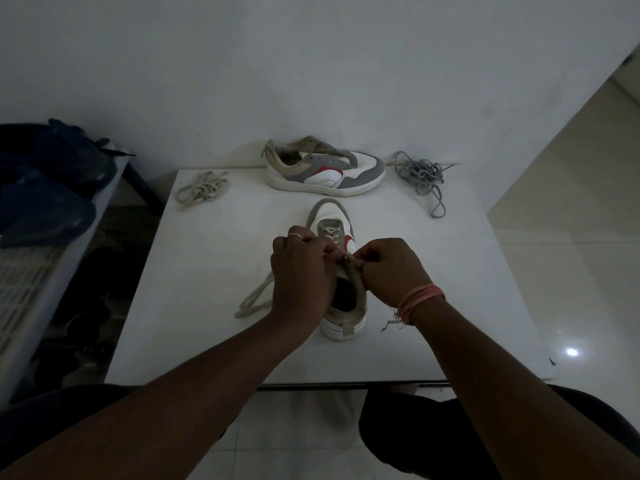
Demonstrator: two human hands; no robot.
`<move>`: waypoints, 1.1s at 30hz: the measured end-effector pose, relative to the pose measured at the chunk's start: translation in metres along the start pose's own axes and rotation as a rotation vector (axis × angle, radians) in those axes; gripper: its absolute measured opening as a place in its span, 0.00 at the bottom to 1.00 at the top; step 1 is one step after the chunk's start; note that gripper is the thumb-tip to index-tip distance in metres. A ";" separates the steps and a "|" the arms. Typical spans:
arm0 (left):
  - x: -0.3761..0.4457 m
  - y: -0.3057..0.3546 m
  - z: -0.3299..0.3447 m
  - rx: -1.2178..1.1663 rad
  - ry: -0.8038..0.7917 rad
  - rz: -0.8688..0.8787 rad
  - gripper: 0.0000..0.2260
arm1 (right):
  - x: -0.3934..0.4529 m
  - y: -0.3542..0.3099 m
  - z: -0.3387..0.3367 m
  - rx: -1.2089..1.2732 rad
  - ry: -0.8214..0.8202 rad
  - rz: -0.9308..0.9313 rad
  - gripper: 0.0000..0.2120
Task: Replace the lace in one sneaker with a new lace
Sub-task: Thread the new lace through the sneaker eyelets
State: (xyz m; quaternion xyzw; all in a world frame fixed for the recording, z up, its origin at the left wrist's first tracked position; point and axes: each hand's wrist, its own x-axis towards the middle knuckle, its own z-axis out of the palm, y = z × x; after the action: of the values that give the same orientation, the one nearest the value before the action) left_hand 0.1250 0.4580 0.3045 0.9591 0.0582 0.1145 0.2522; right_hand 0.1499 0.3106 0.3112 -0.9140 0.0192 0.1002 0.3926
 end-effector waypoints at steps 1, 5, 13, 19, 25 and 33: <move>-0.001 0.000 -0.001 0.006 0.008 0.016 0.09 | 0.000 0.000 0.000 0.009 -0.005 0.004 0.07; -0.003 -0.001 -0.001 0.088 0.030 0.102 0.08 | -0.002 0.000 -0.002 0.049 -0.004 0.015 0.07; -0.011 -0.002 0.002 0.202 0.070 0.155 0.08 | -0.004 -0.003 0.001 0.061 -0.012 0.003 0.06; -0.007 -0.004 0.002 0.240 0.082 0.095 0.08 | 0.001 0.004 0.002 0.041 -0.049 -0.060 0.05; 0.000 0.003 0.000 0.239 -0.021 -0.001 0.09 | 0.000 0.006 0.002 0.075 -0.097 -0.051 0.07; 0.003 -0.005 -0.008 0.316 -0.123 0.112 0.10 | 0.000 0.004 0.004 0.125 -0.117 -0.010 0.06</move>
State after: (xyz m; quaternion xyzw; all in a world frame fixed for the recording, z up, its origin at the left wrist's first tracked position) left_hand 0.1255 0.4662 0.3090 0.9938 0.0062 0.0588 0.0945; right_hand 0.1489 0.3110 0.3058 -0.8803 -0.0021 0.1502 0.4500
